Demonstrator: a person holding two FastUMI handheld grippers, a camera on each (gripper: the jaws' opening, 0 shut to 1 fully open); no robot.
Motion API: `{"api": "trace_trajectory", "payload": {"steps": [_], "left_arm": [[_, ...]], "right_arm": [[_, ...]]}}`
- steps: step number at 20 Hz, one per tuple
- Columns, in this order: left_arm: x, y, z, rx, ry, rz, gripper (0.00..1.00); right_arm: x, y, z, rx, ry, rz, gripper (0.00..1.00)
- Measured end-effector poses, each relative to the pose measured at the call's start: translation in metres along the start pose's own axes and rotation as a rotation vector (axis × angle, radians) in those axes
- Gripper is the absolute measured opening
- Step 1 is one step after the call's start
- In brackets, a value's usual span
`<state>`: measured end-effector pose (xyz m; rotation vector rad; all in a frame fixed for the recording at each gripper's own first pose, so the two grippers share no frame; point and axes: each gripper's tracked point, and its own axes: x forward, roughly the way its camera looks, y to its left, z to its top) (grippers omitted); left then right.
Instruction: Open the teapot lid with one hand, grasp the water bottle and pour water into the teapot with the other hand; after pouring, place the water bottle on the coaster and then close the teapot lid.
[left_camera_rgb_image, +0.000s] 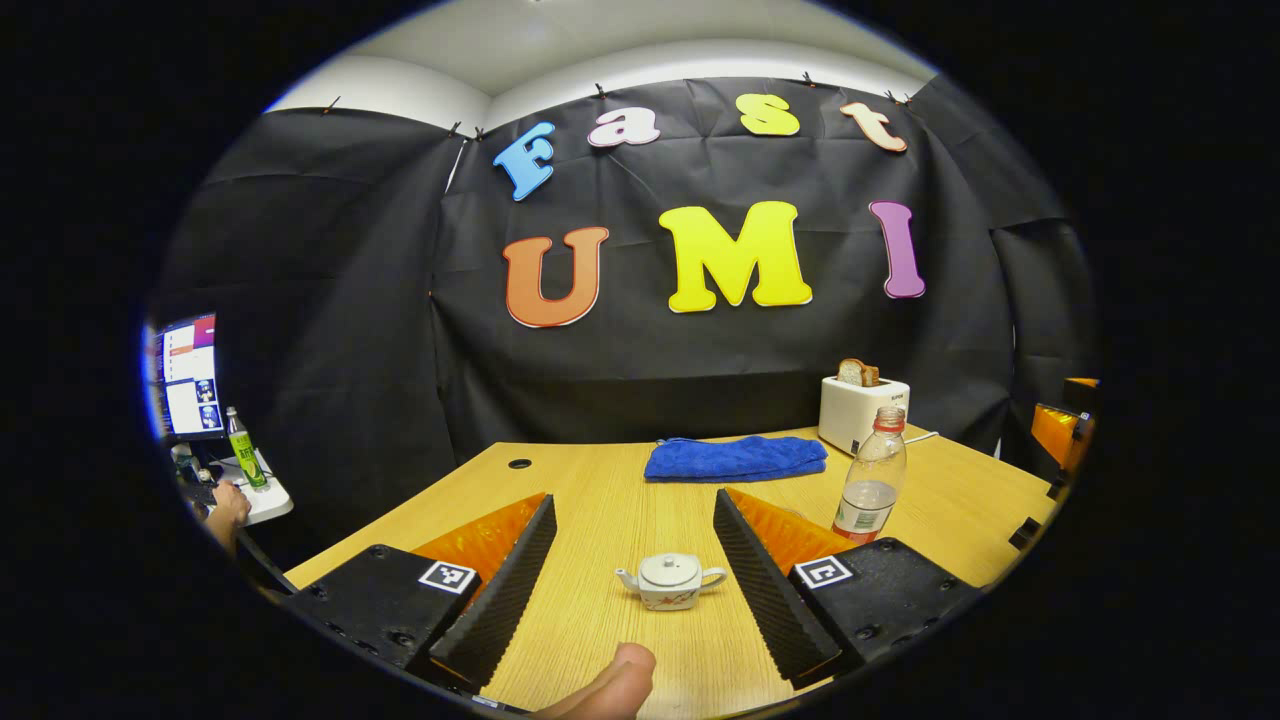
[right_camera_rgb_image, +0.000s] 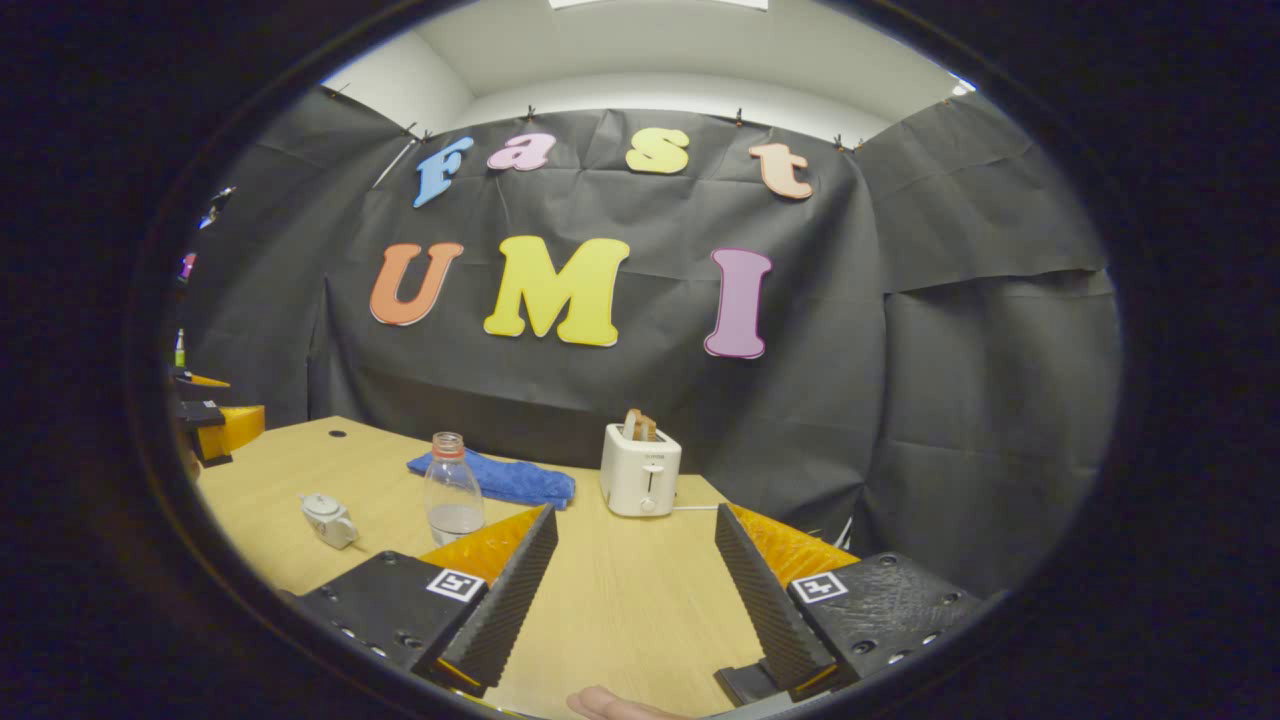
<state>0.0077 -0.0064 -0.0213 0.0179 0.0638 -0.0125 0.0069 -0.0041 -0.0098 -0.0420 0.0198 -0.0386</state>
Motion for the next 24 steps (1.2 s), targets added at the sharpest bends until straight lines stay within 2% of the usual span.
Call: {"api": "trace_trajectory", "payload": {"steps": [2, 3, 8, 13, 14, 17, 20, 21, 24], "left_arm": [[0.001, 0.0, -0.001, -0.003, 0.004, -0.001, 0.99], [0.002, 0.001, -0.002, -0.004, 0.005, -0.001, 0.99], [0.005, -0.005, -0.006, -0.004, 0.013, -0.014, 0.99], [0.025, -0.023, -0.016, 0.003, 0.005, -0.084, 0.99], [0.035, -0.023, -0.019, -0.01, 0.004, -0.077, 0.99], [0.057, -0.026, -0.042, -0.06, 0.041, -0.082, 0.99], [0.078, -0.026, -0.068, -0.026, 0.083, -0.073, 0.99], [0.084, -0.027, -0.078, -0.034, 0.103, -0.072, 0.99], [0.095, -0.039, -0.095, -0.036, 0.124, -0.1, 0.96]], "right_arm": [[0.0, -0.001, 0.001, -0.009, -0.007, -0.006, 0.98], [0.0, 0.0, 0.002, -0.014, -0.009, -0.009, 0.95], [0.001, 0.004, -0.001, -0.025, -0.007, -0.005, 0.97], [0.003, 0.005, -0.003, -0.027, -0.006, -0.009, 0.95], [0.003, 0.005, -0.003, -0.023, -0.008, -0.016, 0.95], [0.005, 0.01, -0.006, -0.011, -0.007, -0.018, 0.95], [0.007, 0.012, -0.01, -0.024, 0.0, -0.018, 0.98], [0.007, 0.014, -0.011, -0.027, 0.005, -0.015, 0.95], [0.008, 0.014, -0.012, -0.036, 0.003, -0.019, 0.97]]}}
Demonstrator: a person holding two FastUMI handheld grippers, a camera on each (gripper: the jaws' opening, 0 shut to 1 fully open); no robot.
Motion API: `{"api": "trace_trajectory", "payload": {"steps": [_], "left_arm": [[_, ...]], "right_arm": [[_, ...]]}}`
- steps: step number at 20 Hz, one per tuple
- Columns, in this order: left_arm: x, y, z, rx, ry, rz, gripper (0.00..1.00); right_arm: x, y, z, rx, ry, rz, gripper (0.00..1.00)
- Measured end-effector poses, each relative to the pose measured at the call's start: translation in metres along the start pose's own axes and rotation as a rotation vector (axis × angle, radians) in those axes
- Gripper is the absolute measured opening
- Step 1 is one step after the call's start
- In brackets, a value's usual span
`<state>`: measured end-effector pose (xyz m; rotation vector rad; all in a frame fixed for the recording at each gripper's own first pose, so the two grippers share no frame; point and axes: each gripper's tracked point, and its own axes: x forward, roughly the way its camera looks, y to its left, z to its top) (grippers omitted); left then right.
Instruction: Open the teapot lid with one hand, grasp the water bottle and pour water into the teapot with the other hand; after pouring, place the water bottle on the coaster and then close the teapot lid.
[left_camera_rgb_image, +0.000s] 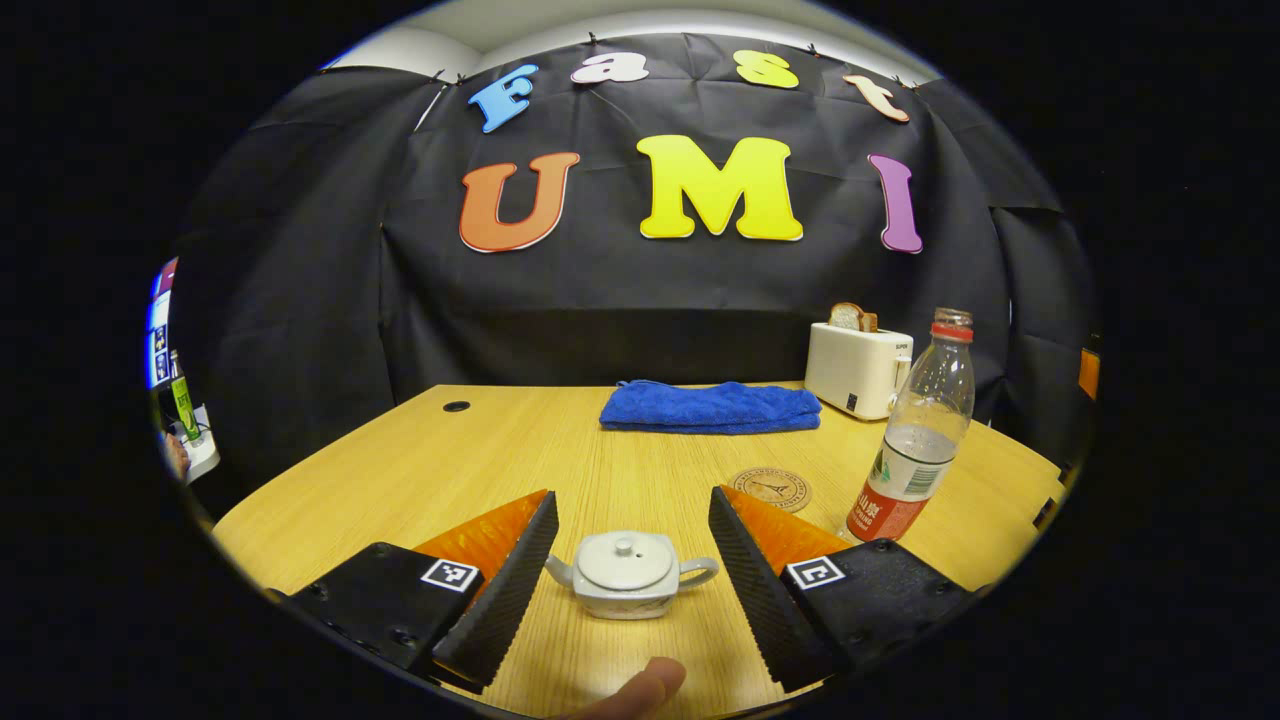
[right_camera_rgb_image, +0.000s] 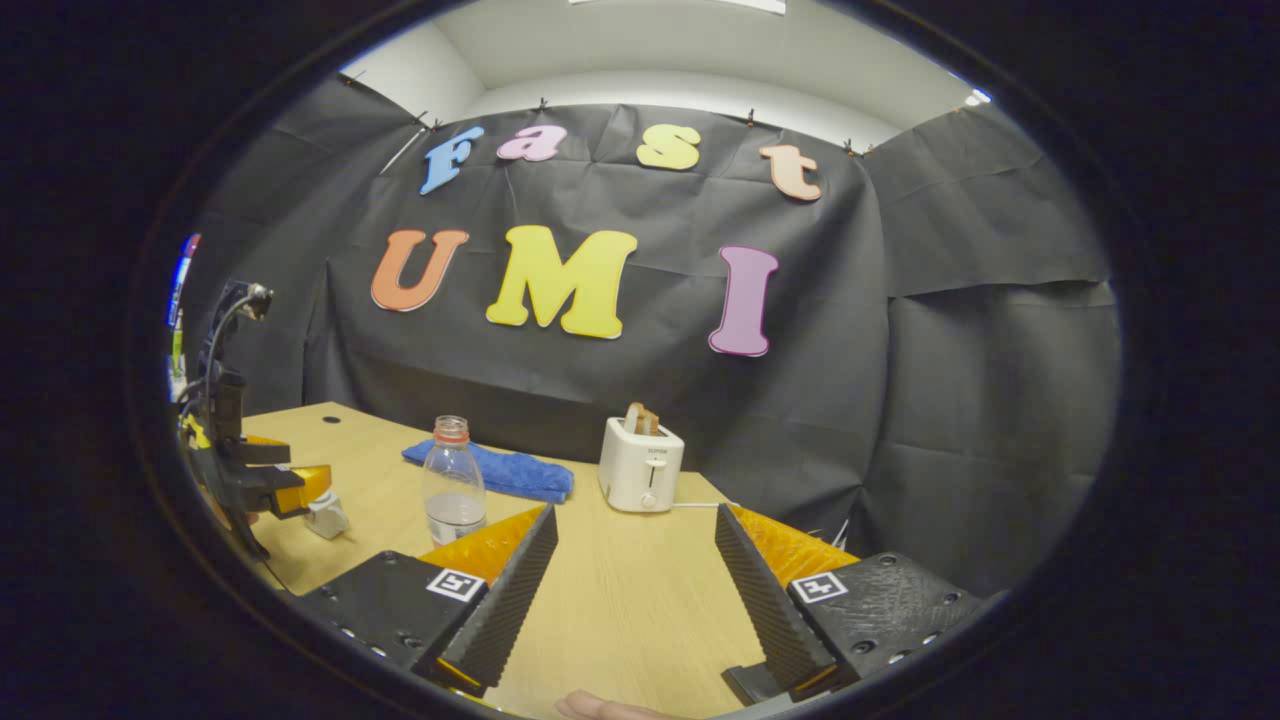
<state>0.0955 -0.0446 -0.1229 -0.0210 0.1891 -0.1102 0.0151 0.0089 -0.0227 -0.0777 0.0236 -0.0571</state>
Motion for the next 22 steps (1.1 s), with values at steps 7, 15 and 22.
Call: {"api": "trace_trajectory", "payload": {"steps": [7, 15, 22], "left_arm": [[0.012, 0.001, -0.008, -0.009, -0.014, -0.003, 0.82], [0.019, 0.001, -0.017, 0.052, -0.009, -0.016, 0.41], [0.021, 0.002, -0.014, 0.056, -0.029, -0.015, 0.08]], "right_arm": [[0.003, 0.012, -0.009, -0.016, 0.022, 0.019, 0.95], [0.005, 0.026, -0.02, -0.026, 0.049, 0.045, 0.95], [0.005, 0.049, -0.036, -0.032, 0.092, 0.092, 0.98]]}}
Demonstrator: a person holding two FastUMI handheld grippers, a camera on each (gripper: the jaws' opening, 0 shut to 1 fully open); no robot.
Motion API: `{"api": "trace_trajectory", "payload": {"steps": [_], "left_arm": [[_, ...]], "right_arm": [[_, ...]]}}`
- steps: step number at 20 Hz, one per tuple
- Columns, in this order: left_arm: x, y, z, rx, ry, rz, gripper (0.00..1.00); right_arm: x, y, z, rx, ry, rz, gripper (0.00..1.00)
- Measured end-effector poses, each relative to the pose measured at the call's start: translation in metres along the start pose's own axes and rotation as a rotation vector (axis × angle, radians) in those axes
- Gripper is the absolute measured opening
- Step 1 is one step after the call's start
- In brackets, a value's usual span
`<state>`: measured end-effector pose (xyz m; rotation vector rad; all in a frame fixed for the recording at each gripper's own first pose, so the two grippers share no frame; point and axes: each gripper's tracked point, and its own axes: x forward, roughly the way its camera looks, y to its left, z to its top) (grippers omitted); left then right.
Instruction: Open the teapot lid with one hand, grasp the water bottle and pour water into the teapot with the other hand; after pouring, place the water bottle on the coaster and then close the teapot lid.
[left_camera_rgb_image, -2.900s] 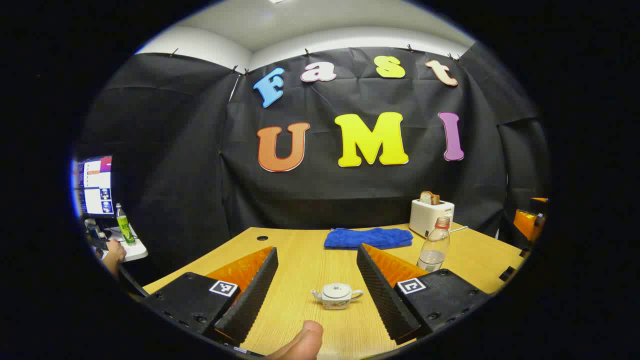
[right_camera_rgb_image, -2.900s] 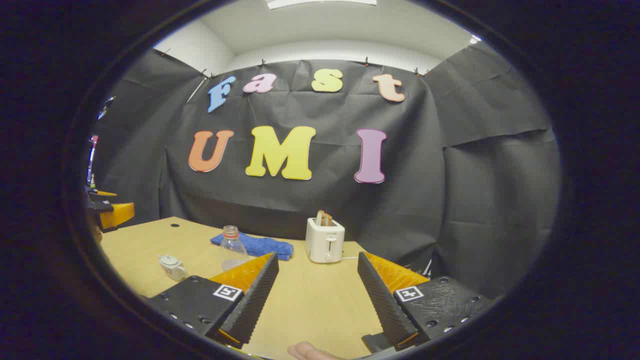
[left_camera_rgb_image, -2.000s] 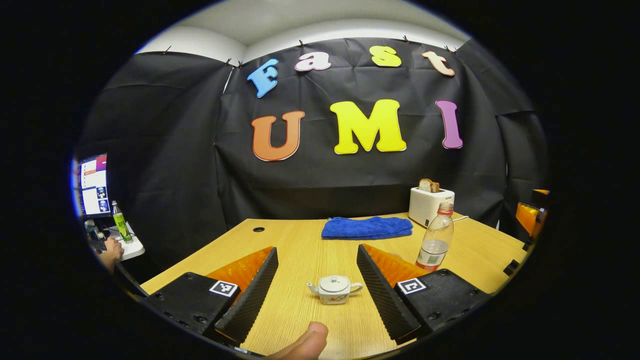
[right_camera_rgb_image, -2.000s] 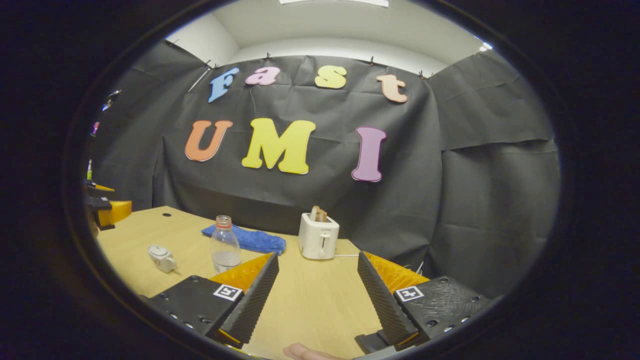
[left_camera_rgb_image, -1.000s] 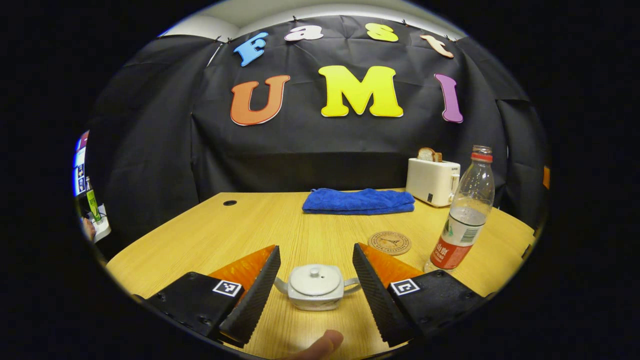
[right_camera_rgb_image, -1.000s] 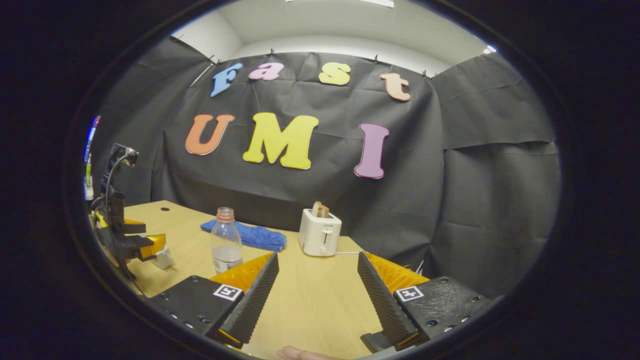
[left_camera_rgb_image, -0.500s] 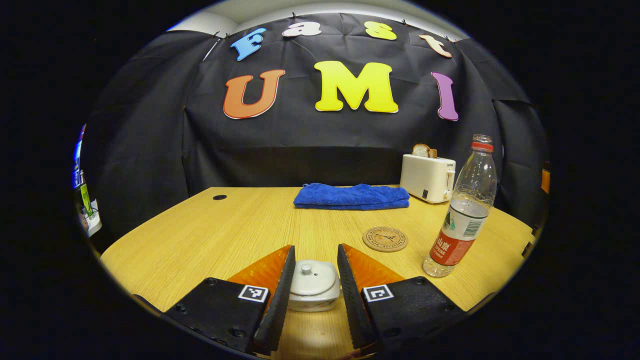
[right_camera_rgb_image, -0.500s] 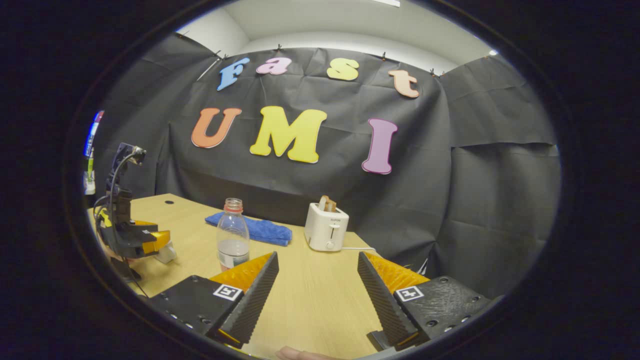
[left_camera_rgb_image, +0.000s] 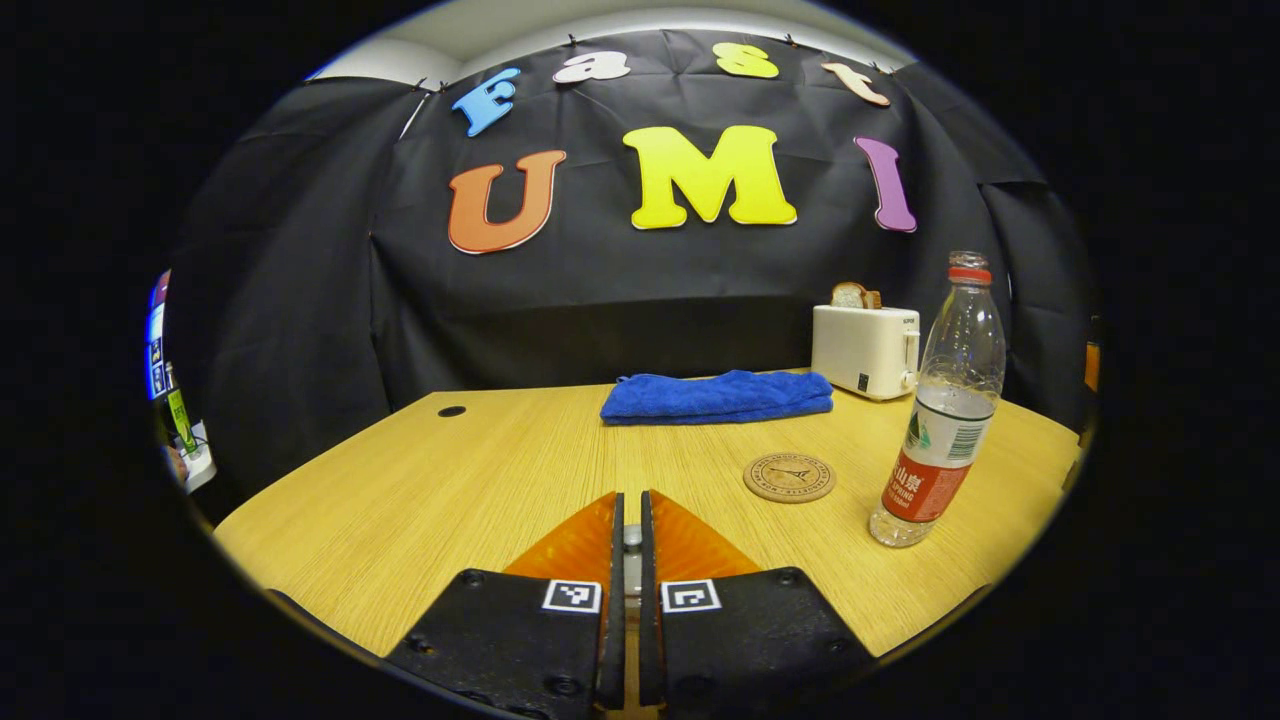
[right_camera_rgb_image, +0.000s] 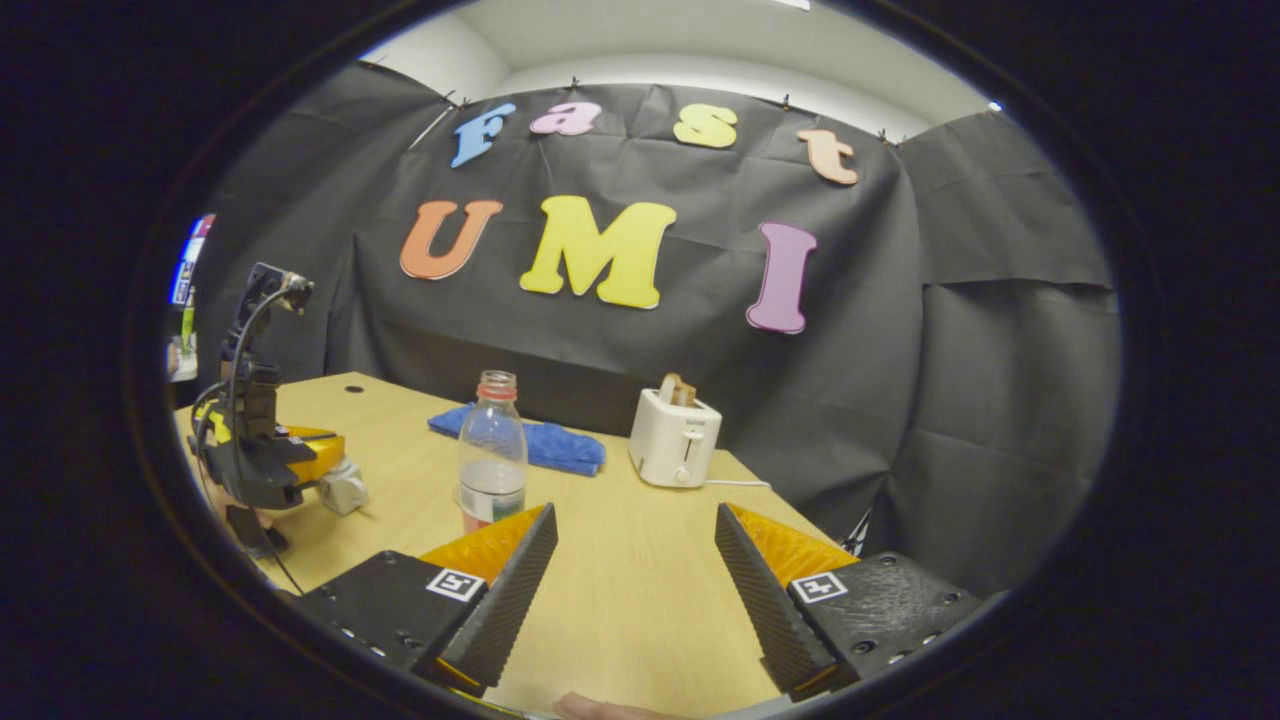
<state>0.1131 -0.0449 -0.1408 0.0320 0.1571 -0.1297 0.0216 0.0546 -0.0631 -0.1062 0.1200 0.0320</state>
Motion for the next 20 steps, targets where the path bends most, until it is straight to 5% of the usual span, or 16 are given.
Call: {"api": "trace_trajectory", "payload": {"steps": [11, 20], "left_arm": [[-0.035, 0.005, 0.04, -0.043, -0.048, -0.019, 0.04], [-0.075, 0.04, 0.067, -0.08, -0.011, -0.001, 0.04]], "right_arm": [[0.018, 0.07, -0.018, 0.094, -0.001, 0.166, 0.98], [0.071, 0.098, -0.012, 0.088, -0.074, 0.187, 0.98]]}}
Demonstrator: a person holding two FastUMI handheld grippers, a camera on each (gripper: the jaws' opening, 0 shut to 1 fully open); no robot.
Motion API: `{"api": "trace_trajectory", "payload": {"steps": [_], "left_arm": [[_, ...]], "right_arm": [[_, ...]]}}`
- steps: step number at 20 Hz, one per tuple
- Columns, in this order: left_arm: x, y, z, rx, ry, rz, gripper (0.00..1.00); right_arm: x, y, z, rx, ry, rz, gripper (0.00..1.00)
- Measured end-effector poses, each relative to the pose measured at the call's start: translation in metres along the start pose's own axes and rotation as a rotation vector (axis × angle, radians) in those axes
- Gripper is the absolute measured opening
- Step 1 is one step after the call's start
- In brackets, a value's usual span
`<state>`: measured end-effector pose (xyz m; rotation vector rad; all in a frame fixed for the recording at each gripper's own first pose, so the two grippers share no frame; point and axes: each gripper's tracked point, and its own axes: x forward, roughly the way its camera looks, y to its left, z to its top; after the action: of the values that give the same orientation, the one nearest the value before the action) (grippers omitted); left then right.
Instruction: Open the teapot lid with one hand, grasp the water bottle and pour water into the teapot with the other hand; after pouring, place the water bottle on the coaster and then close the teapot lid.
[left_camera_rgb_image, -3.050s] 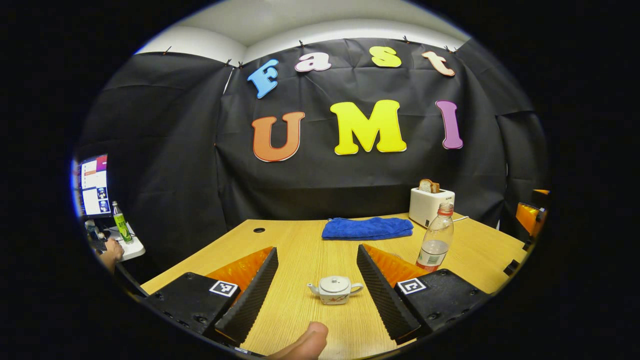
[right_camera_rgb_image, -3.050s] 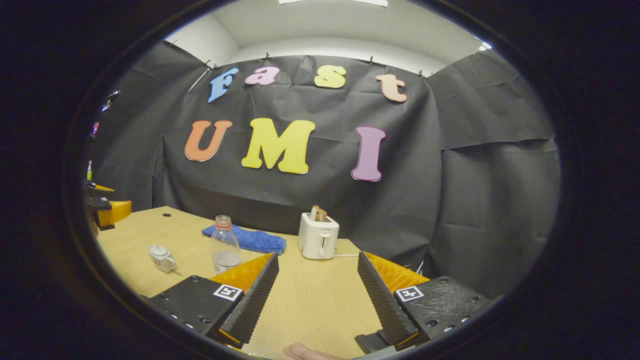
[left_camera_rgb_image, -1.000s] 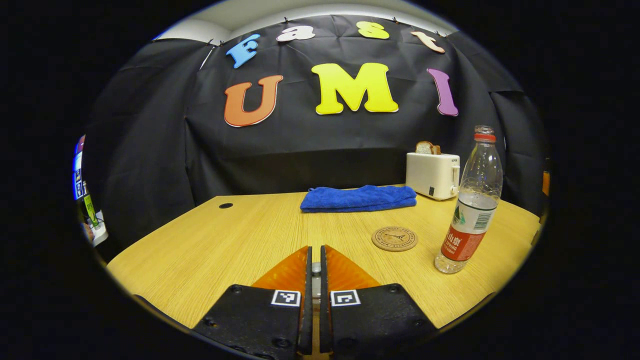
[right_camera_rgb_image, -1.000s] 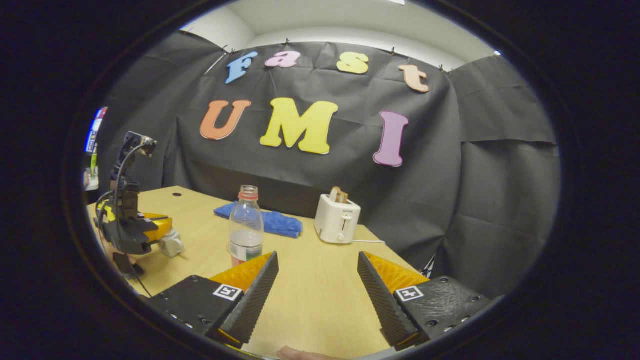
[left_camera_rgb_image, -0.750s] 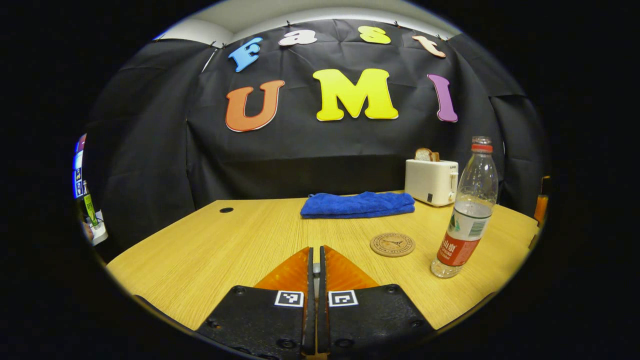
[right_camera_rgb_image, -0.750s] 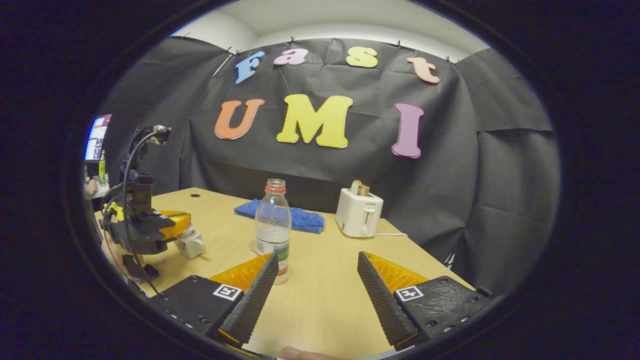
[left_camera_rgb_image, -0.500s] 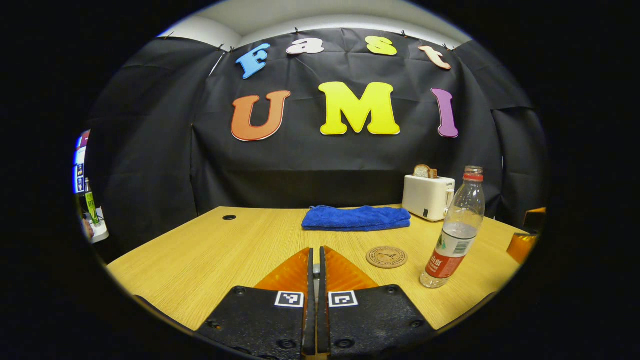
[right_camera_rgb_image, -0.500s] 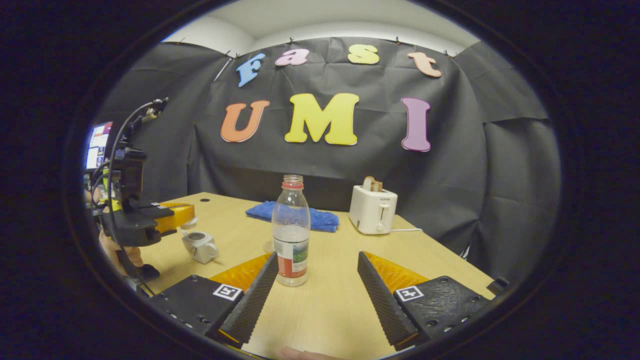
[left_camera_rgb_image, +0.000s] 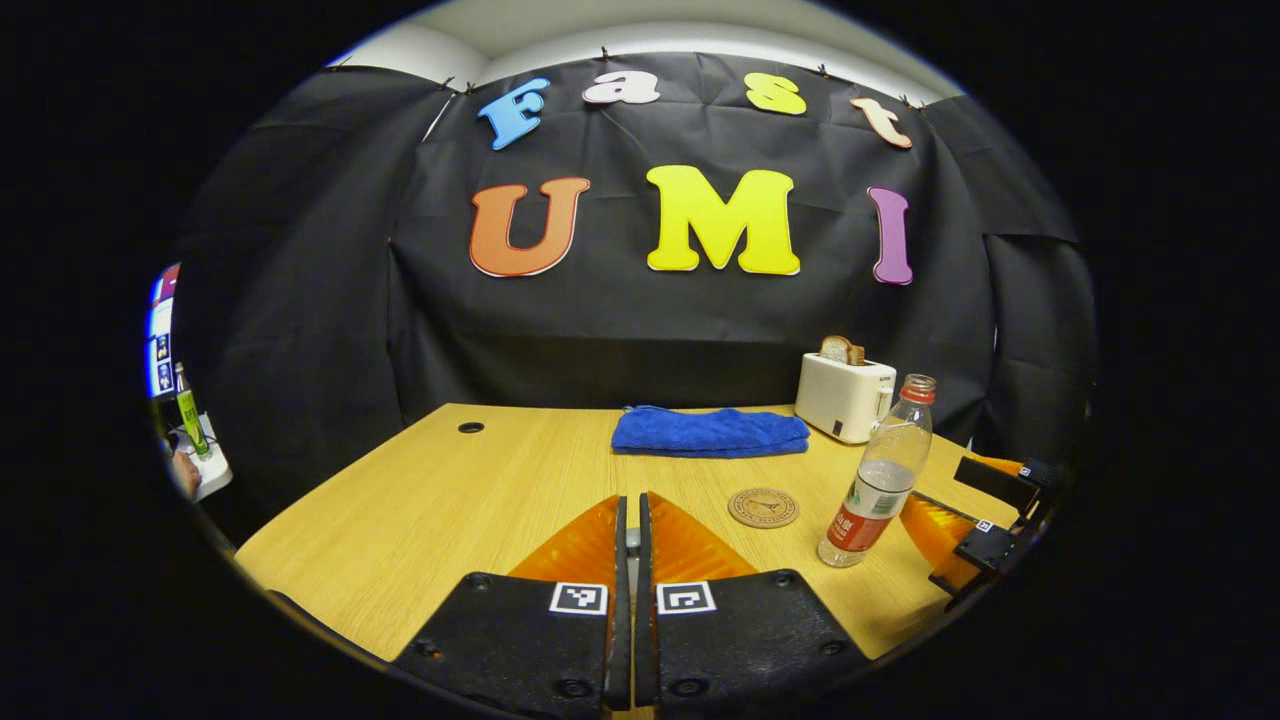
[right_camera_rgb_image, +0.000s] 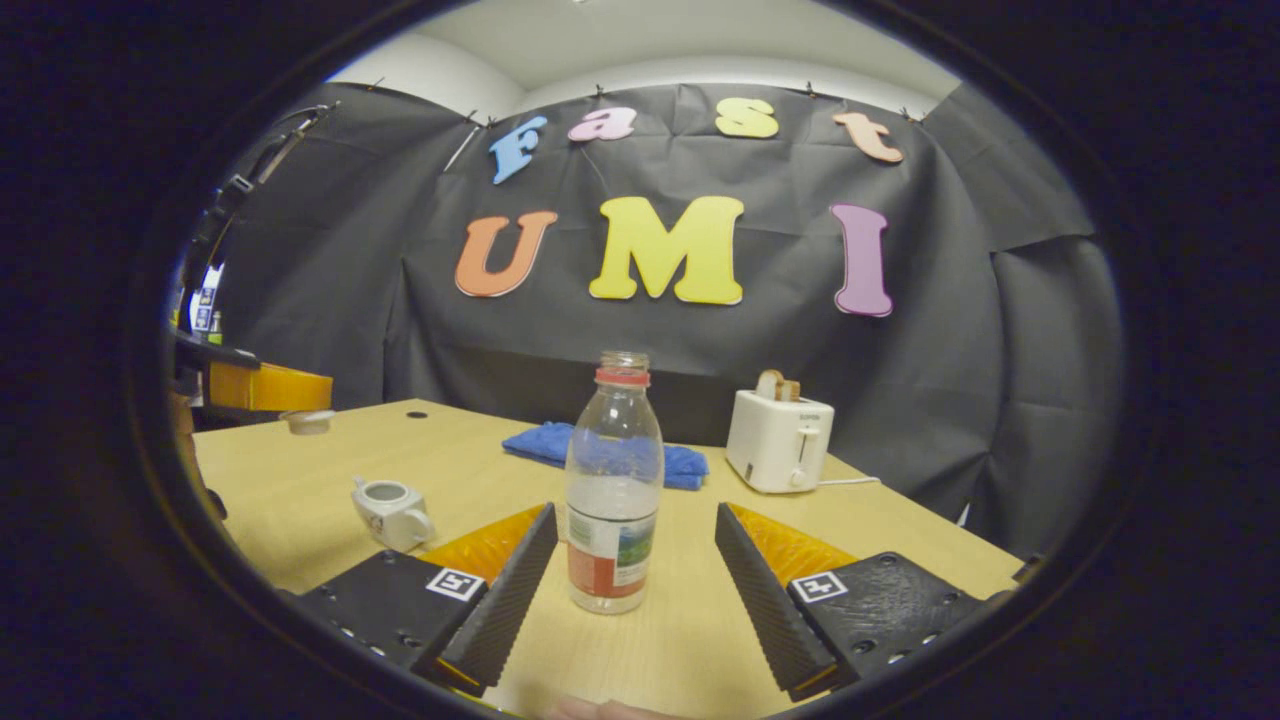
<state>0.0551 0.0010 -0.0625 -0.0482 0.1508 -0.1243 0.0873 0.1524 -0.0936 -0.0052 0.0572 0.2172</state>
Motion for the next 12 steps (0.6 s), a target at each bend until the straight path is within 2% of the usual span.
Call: {"api": "trace_trajectory", "payload": {"steps": [3, 7, 12], "left_arm": [[-0.009, 0.011, 0.006, 0.0, 0.0, 0.011, 0.04], [-0.015, 0.019, 0.009, -0.014, 0.006, -0.009, 0.04], [-0.024, 0.027, 0.017, -0.024, -0.008, -0.031, 0.04]], "right_arm": [[0.018, 0.012, -0.001, 0.036, -0.003, 0.013, 0.98], [0.042, 0.015, 0.001, 0.01, -0.019, -0.033, 0.95], [0.06, 0.016, 0.0, -0.017, -0.006, -0.061, 0.97]]}}
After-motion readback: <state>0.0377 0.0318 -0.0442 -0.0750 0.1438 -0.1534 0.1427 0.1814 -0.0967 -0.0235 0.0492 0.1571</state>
